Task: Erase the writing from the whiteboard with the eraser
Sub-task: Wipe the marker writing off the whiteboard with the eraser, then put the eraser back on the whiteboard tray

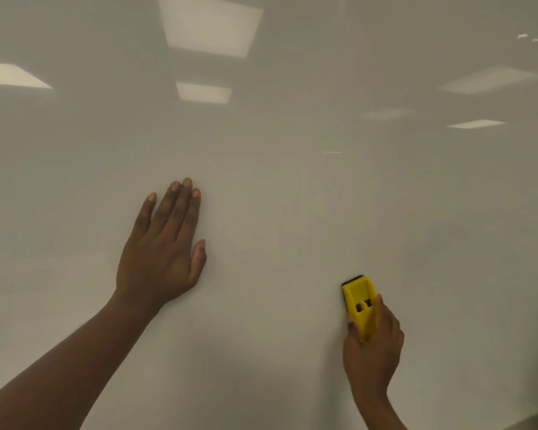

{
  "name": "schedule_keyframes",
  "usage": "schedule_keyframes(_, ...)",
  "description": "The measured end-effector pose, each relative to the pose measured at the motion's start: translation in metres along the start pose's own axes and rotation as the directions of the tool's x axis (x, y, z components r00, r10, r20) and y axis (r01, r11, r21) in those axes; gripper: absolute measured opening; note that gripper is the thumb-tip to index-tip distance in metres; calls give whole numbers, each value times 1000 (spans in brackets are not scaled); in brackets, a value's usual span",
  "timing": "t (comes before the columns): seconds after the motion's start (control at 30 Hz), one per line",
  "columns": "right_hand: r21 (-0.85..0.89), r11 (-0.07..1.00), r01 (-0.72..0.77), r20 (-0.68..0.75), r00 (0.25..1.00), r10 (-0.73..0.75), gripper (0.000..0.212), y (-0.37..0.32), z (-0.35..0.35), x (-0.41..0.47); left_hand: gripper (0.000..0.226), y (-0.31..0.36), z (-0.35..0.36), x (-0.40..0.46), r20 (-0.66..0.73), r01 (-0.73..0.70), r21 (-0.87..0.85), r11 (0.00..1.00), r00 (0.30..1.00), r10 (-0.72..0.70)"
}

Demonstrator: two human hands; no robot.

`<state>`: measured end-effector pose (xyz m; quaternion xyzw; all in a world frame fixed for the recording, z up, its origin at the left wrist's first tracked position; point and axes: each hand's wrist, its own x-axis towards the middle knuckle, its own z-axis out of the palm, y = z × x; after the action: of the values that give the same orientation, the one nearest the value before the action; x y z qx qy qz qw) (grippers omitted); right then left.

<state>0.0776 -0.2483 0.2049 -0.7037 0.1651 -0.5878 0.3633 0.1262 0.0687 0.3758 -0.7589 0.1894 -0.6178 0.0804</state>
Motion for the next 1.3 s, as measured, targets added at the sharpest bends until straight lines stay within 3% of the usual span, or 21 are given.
schedule_keyframes(0.17, 109, 976, 190, 40, 980, -195, 61, -50, 20, -44, 73, 0, -1, 0, 1, -4, 0, 1000, 1000, 4)
schedule_keyframes(0.3, 222, 877, 427, 118, 881, -459, 58, -81, 36, -81, 72, -2, -2, -1, 13, -17, -2, 1000, 1000, 17)
schedule_keyframes(0.47, 268, 685, 678, 228, 646, -729, 64, -90, 49, -120, 71, -4, -3, -2, 21, -22, -23, 999, 1000, 23)
schedule_keyframes(0.57, 292, 530, 796, 334, 435, -836, 69, -67, 43, -125, 71, -4, -2, -2, 23, -24, -38, 999, 999, 25)
schedule_keyframes(0.63, 300, 430, 852, 438, 277, -855, 70, -51, 33, -116, 71, -5, -4, -3, 28, -14, -45, 999, 999, 16)
schedule_keyframes(0.7, 287, 399, 871, 538, 198, -819, 71, -37, 21, -105, 69, -4, -6, -3, 32, -6, -67, 998, 999, 9)
schedule_keyframes(0.9, 303, 501, 811, 704, 163, -691, 69, -47, -6, -80, 66, 0, -26, -4, 69, 48, -238, 970, 997, -32)
schedule_keyframes(0.97, 320, 543, 776, 736, 157, -659, 69, -60, -8, -71, 62, 3, -34, -13, 63, -47, -287, 957, 996, 67)
schedule_keyframes(1.07, 361, 641, 677, 763, 180, -620, 64, -76, -8, -63, 54, 13, -43, -49, 38, -299, -341, 891, 943, 330)
schedule_keyframes(1.13, 379, 648, 661, 756, 183, -628, 62, -82, -10, -61, 48, 24, -49, -82, 45, -353, -396, 848, 915, 402)
schedule_keyframes(1.3, 410, 681, 607, 754, 195, -628, 59, -86, -13, -65, 47, 53, -55, -165, 173, -75, -588, 805, 961, 216)
